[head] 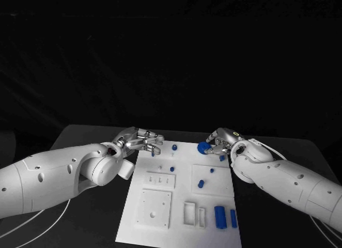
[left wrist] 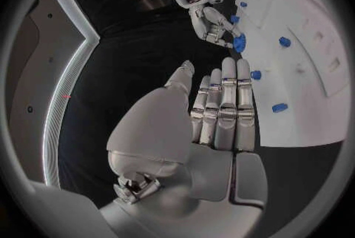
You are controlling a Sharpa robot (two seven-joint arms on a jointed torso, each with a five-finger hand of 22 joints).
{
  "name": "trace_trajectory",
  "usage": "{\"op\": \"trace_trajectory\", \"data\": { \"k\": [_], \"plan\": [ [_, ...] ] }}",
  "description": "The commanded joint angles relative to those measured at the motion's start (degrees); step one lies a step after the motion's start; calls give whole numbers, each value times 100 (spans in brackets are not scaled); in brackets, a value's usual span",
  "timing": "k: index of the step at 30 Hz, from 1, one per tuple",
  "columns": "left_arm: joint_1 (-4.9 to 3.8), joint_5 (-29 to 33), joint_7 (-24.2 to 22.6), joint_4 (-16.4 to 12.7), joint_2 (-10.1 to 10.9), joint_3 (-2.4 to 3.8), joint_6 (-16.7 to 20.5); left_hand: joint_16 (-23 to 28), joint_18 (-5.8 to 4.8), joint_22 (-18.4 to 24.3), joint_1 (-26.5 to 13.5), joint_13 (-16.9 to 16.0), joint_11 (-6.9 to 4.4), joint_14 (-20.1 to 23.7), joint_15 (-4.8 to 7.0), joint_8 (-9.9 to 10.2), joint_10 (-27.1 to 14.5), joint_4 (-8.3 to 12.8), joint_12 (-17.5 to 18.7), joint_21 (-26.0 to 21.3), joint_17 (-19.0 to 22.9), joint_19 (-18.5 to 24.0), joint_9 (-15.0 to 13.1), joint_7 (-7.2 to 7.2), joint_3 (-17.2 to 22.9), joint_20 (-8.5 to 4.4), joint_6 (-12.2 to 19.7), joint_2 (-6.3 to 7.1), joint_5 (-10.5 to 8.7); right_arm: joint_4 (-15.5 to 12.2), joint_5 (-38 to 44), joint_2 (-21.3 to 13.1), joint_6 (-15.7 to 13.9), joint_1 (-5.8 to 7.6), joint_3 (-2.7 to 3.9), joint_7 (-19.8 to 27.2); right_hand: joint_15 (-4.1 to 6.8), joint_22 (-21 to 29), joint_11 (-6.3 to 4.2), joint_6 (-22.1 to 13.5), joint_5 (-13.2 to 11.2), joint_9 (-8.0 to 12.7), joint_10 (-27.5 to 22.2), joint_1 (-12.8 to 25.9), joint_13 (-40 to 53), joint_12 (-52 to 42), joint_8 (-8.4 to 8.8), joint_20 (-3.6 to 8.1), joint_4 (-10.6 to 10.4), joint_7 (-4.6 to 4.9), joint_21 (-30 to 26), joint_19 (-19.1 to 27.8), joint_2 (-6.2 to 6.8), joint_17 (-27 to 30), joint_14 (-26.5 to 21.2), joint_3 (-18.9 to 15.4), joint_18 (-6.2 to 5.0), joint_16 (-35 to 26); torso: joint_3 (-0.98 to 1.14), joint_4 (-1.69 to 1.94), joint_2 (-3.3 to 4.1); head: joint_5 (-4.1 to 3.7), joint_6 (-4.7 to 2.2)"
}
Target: Assemble the parts on the task board
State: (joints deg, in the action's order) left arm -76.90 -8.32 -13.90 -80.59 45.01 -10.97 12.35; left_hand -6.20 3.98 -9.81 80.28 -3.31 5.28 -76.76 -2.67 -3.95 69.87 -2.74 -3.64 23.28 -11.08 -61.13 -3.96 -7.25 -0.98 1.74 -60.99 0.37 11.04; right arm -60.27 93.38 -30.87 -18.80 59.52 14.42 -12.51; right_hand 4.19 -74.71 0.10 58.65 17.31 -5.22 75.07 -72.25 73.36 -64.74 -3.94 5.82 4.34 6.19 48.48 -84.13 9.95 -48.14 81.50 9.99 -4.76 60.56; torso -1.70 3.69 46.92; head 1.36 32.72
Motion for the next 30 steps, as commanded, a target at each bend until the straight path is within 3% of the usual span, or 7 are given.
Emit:
{"op": "trace_trajectory", "data": {
  "k": [1,23,30],
  "plan": [
    [-4,-33,-13,-22,-13,4,-101,14,-38,6,-25,-9,-1,18,-13,31,-50,32,24,25,-8,21,2,-2,-6,7,35,-45,-36,-3,78,12,140,-3,1,23,5,-5,-10,14,-12,-5,38,-32,5,-26,28,-34,-16,-12,36,-308,-36,-5,39,20,-56,21,1,-2,-4,6,10],
    [-4,-52,15,-23,-41,5,-127,14,-38,6,-25,-9,-1,18,-13,31,-50,32,24,25,-8,21,2,-2,-6,7,35,-45,-36,95,16,97,321,0,-10,83,7,-83,-14,46,172,11,47,53,32,-45,28,-32,-102,-19,61,-311,-76,-48,41,-26,-41,21,-5,3,-2,-5,14],
    [-5,-60,27,-23,-49,5,-138,18,-37,26,-15,-9,0,22,-14,32,-55,41,24,40,-6,30,2,-4,-13,9,40,-49,-38,133,0,125,403,5,-27,85,20,-148,-45,248,212,50,67,113,60,-63,39,-20,-32,-58,64,-315,-106,-86,51,240,-16,30,-4,-1,-4,-13,28]
  ]
}}
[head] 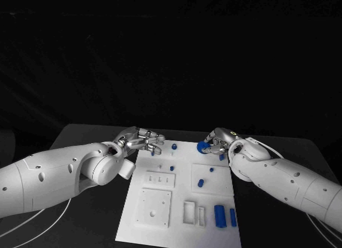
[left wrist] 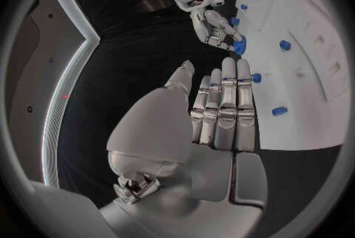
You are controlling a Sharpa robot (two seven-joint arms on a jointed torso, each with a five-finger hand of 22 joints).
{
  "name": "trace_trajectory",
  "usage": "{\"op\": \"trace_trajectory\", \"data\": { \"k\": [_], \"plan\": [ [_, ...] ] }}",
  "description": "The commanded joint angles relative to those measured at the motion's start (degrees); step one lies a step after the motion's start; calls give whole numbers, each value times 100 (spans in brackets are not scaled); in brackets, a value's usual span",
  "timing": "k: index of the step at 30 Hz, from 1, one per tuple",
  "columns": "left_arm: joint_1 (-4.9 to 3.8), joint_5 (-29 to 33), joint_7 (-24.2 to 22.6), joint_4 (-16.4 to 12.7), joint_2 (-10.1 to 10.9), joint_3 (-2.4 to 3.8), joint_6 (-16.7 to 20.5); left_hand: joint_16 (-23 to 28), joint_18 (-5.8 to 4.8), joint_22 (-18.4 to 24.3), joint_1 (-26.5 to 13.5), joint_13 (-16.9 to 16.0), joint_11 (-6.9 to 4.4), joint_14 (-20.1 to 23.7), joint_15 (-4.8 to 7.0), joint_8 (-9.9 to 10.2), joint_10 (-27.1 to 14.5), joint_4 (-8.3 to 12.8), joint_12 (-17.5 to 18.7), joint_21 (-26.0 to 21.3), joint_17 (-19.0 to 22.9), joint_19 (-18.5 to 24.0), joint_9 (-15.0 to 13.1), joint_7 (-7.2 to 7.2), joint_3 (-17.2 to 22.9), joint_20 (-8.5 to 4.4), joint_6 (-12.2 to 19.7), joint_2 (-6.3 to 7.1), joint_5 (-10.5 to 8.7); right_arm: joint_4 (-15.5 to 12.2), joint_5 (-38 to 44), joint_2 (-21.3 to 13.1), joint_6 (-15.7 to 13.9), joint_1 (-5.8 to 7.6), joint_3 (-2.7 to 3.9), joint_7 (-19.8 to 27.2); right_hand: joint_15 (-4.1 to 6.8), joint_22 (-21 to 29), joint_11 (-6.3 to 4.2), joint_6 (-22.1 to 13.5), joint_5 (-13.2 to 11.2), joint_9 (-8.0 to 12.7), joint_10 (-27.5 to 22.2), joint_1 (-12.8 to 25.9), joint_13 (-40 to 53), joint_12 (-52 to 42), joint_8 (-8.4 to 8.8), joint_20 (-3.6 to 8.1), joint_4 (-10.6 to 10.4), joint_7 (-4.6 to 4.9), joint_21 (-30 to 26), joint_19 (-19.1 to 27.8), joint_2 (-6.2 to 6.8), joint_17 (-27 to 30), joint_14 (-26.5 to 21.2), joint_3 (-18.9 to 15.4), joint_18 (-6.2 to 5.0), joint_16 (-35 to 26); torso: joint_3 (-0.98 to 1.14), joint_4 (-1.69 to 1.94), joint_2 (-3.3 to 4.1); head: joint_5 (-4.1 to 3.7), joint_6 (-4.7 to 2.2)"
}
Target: Assemble the parts on the task board
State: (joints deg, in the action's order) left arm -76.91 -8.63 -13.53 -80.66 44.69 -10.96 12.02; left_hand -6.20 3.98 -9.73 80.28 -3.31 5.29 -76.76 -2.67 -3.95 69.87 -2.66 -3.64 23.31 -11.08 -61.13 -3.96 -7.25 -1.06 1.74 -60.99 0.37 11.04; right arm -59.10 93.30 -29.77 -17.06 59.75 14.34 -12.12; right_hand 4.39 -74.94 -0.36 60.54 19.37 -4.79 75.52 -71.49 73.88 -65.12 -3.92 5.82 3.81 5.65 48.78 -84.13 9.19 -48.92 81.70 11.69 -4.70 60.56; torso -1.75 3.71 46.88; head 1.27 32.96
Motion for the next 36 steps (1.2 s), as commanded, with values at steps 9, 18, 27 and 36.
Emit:
{"op": "trace_trajectory", "data": {
  "k": [9,18,27,36],
  "plan": [
    [-4,-32,2,-10,-28,4,-111,19,-36,20,-8,-9,0,23,-14,32,-55,37,23,39,-6,30,2,-4,-2,9,39,-50,-38,25,153,35,261,-15,-68,25,30,-176,-65,514,-12,4,53,19,44,-52,33,8,236,-119,27,-315,-105,-11,41,527,26,20,3,-7,-1,2,7],
    [-4,-46,12,-12,-18,4,-105,19,-36,20,-8,-9,0,23,-14,32,-55,37,23,39,-6,30,2,-4,-2,9,39,-50,-38,-110,582,12,-5,-14,-140,-106,45,-208,-90,750,-232,1,91,23,66,-76,29,26,369,-180,12,-319,-121,-11,48,702,59,16,1,-12,-4,3,0],
    [-7,-52,-2,22,3,5,-66,19,-36,20,-8,-9,0,23,-14,32,-55,37,23,39,-6,30,2,-4,-2,9,39,-50,-38,-617,1047,-98,-600,-12,-169,-295,65,-236,-113,879,-352,-15,154,1,92,-108,31,48,163,-228,42,-328,-18,-35,53,676,76,39,2,-8,-13,8,3],
    [-15,-53,-24,69,38,12,-7,15,-35,25,-8,-8,5,16,-13,33,-68,46,25,52,-7,32,5,-12,-5,8,62,-45,-41,-1303,1329,-189,-946,6,-170,-381,68,-247,-116,914,-436,-12,170,-30,86,-91,31,51,75,-238,59,-329,35,-29,56,721,84,35,-10,-2,-4,5,-11]
  ]
}}
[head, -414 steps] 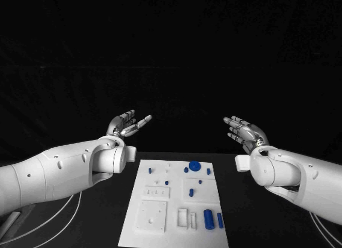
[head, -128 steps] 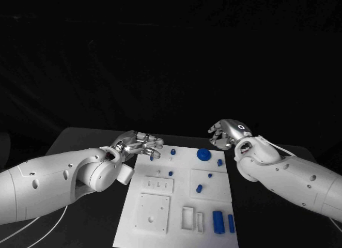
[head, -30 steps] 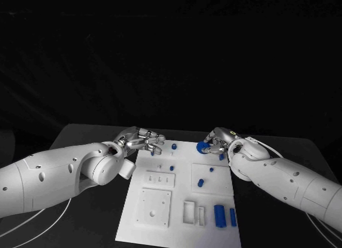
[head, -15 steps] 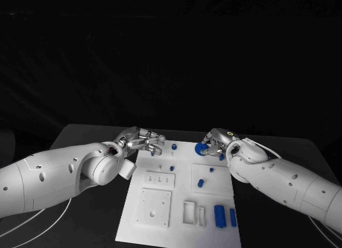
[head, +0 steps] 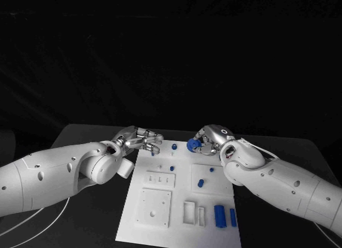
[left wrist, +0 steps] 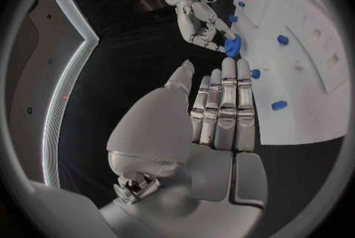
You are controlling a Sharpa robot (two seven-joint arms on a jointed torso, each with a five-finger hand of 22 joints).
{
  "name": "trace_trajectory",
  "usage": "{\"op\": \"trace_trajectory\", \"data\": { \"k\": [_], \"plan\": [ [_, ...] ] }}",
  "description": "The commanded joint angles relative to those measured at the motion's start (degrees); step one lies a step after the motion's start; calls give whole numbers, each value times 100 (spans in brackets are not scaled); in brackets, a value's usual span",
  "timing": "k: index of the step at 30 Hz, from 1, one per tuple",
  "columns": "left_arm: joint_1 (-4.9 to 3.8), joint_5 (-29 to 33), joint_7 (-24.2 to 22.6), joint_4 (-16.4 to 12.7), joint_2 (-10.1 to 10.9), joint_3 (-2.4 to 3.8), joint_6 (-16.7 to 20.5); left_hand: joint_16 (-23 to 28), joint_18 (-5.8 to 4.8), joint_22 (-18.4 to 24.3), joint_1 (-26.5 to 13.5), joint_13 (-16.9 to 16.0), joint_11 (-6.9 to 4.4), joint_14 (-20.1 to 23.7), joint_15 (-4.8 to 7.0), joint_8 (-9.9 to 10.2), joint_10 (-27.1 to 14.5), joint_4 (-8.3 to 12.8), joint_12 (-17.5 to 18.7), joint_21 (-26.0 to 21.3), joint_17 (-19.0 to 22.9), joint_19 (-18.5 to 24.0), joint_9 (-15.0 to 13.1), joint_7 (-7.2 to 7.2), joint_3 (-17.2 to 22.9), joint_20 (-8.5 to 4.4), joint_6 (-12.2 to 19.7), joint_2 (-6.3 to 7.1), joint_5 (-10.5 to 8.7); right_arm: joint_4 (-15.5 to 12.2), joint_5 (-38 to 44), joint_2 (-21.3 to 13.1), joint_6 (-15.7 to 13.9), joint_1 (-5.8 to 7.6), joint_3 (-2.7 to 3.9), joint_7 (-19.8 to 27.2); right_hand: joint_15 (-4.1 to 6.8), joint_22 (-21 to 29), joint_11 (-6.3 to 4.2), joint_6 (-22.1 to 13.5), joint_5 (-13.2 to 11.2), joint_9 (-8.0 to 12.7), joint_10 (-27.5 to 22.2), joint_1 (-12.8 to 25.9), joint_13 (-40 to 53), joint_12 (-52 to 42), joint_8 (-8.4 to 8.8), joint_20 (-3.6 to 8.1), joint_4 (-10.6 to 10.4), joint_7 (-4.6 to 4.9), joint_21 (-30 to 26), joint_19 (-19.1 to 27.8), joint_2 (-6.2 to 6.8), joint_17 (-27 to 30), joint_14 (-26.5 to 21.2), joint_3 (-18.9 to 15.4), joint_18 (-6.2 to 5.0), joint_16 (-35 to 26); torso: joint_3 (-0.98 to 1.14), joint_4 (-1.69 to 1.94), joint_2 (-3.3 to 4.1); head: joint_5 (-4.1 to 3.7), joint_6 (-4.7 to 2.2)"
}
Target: Assemble the parts on the task board
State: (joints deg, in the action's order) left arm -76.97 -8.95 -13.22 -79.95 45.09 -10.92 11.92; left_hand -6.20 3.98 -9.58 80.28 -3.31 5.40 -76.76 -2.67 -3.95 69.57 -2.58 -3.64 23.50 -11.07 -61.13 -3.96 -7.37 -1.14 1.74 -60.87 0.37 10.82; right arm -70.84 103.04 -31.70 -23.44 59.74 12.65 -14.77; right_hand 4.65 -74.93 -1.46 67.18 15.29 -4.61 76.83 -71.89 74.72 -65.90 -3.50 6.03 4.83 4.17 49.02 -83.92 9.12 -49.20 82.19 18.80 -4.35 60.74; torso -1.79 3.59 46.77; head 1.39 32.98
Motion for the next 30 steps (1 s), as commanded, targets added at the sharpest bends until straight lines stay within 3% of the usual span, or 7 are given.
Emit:
{"op": "trace_trajectory", "data": {
  "k": [1,5,13,16,20,23,30],
  "plan": [
    [-10,-21,-62,0,0,8,14,15,-35,10,-8,-8,-6,16,-13,33,-37,38,25,33,-8,32,5,0,3,8,50,-45,-20,-170,375,17,-313,8,-1,-123,42,-249,-5,251,-43,-28,42,7,3,-14,-10,30,-37,-91,35,-349,50,0,7,19,50,16,-8,12,7,0,-13],
    [-14,-21,-101,14,3,14,76,11,-33,10,-2,-8,-10,11,-10,33,-30,44,23,38,-9,28,5,0,6,6,51,-45,-15,-242,428,96,-306,12,-31,-143,41,-249,-4,254,-55,-27,37,4,-1,-5,-11,30,-43,-90,34,-348,53,-1,6,28,51,16,-12,14,12,5,-19],
    [-21,5,-217,88,-18,25,249,10,-32,9,16,-8,-15,10,-6,32,-16,58,23,47,-9,26,4,4,21,1,39,-47,6,-140,489,400,-301,13,-222,-134,42,-245,-3,245,-59,-23,31,1,-4,4,-9,31,-54,-88,19,-346,63,10,3,38,50,6,-5,36,20,8,-25],
    [-22,17,-243,102,-28,27,284,10,-31,9,20,-8,-15,9,-5,31,-14,60,24,49,-9,26,4,4,25,0,37,-49,14,-70,503,508,-299,13,-247,-127,42,-244,-3,242,-58,-22,30,0,-4,5,-9,31,-55,-87,16,-346,63,12,2,40,49,3,-5,42,21,14,-21],
    [-22,28,-262,107,-43,28,305,10,-32,7,23,-8,-18,8,-4,32,-8,67,24,56,-8,28,4,5,37,-2,34,-48,20,81,512,664,-276,13,-277,-110,43,-239,-2,233,-57,-18,27,-4,-5,10,-10,32,-59,-84,5,-346,66,20,0,45,48,-6,-27,62,23,17,-30],
    [-23,32,-271,107,-61,29,311,10,-32,7,23,-8,-18,8,-4,32,-8,67,24,56,-8,28,4,5,37,-2,34,-48,20,234,515,789,-259,14,-311,-90,44,-236,-1,228,-54,-16,26,-1,-6,13,-10,33,-60,-82,-4,-346,67,23,0,42,47,-9,-18,43,25,29,-28],
    [-25,35,-276,97,-95,31,305,10,-32,7,23,-8,-18,8,-4,32,-8,67,24,56,-8,28,4,5,37,-2,34,-48,20,488,512,959,-221,16,-358,-61,46,-232,0,221,-51,-14,23,-3,-7,17,-10,35,-59,-80,-12,-346,64,30,-2,38,45,-18,-12,48,22,48,-18]
  ]
}}
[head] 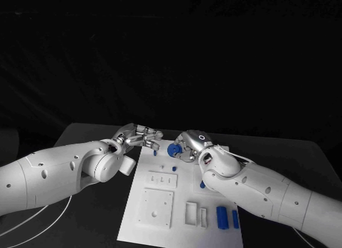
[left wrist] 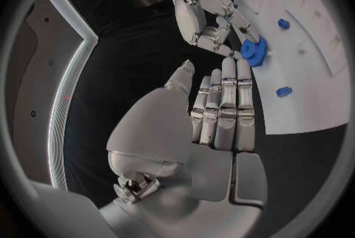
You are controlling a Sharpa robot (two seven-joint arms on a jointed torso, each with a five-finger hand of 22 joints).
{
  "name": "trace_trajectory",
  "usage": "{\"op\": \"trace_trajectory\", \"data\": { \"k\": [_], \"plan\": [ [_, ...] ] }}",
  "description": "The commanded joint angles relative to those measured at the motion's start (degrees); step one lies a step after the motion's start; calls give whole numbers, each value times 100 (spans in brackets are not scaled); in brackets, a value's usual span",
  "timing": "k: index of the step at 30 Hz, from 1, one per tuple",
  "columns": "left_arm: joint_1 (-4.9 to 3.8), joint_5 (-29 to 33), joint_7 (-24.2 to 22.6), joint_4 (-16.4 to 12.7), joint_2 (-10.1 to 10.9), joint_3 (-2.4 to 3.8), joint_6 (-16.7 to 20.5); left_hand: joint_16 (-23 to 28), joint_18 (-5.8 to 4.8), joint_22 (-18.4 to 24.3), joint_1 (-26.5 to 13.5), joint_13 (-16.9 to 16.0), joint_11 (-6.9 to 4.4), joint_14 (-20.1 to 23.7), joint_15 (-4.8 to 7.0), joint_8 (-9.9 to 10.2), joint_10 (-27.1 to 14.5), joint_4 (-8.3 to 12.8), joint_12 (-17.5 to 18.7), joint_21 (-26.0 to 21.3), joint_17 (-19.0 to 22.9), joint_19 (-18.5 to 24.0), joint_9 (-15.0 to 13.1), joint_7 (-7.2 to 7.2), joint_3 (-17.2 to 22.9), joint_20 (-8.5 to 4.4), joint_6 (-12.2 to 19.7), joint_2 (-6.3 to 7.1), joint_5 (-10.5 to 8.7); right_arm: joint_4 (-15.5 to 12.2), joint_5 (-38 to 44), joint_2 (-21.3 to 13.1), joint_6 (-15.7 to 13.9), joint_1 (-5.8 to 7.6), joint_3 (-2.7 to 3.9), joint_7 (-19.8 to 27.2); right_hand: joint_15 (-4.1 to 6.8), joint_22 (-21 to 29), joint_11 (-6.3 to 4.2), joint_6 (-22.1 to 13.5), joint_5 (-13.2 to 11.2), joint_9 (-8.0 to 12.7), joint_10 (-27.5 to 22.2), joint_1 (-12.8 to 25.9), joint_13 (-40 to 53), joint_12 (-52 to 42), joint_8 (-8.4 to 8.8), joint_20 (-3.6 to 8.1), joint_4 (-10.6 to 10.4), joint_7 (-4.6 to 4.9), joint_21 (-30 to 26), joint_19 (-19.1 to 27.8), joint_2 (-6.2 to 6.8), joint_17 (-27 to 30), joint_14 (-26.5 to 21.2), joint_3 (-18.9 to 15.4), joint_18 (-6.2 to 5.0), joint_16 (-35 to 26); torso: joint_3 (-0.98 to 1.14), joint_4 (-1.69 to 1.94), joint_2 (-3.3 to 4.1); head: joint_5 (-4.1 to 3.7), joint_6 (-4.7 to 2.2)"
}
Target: Assemble the parts on the task board
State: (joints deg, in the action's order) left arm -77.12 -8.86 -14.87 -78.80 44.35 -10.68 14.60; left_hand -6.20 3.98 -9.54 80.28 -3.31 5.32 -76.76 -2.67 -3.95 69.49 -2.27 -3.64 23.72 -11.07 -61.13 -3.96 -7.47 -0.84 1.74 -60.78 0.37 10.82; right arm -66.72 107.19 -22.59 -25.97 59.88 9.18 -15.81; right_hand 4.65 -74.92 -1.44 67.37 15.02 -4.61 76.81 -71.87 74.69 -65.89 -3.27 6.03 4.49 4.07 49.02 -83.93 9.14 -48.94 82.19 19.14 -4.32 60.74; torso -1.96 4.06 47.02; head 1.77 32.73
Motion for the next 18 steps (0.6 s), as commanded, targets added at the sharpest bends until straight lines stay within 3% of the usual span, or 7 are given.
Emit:
{"op": "trace_trajectory", "data": {
  "k": [1,18],
  "plan": [
    [-10,25,-111,-20,-25,7,36,9,-31,3,23,-8,-10,8,-4,32,0,37,24,34,-8,28,4,15,6,-2,25,-48,20,112,94,67,41,1,-19,47,46,-233,-2,201,-23,-13,24,-3,-5,17,-33,35,-24,-70,-14,-346,62,6,-2,2,42,-19,6,0,-7,16,13],
    [-12,28,-94,-24,-62,7,3,5,-33,-1,0,-8,-11,4,-2,32,5,41,24,57,-8,37,5,15,35,-4,24,-43,20,536,45,300,182,3,-248,154,48,-218,5,158,-25,1,1,21,-19,47,-32,38,-45,-60,-50,-343,53,27,-7,-49,38,-51,9,-17,-5,57,28]
  ]
}}
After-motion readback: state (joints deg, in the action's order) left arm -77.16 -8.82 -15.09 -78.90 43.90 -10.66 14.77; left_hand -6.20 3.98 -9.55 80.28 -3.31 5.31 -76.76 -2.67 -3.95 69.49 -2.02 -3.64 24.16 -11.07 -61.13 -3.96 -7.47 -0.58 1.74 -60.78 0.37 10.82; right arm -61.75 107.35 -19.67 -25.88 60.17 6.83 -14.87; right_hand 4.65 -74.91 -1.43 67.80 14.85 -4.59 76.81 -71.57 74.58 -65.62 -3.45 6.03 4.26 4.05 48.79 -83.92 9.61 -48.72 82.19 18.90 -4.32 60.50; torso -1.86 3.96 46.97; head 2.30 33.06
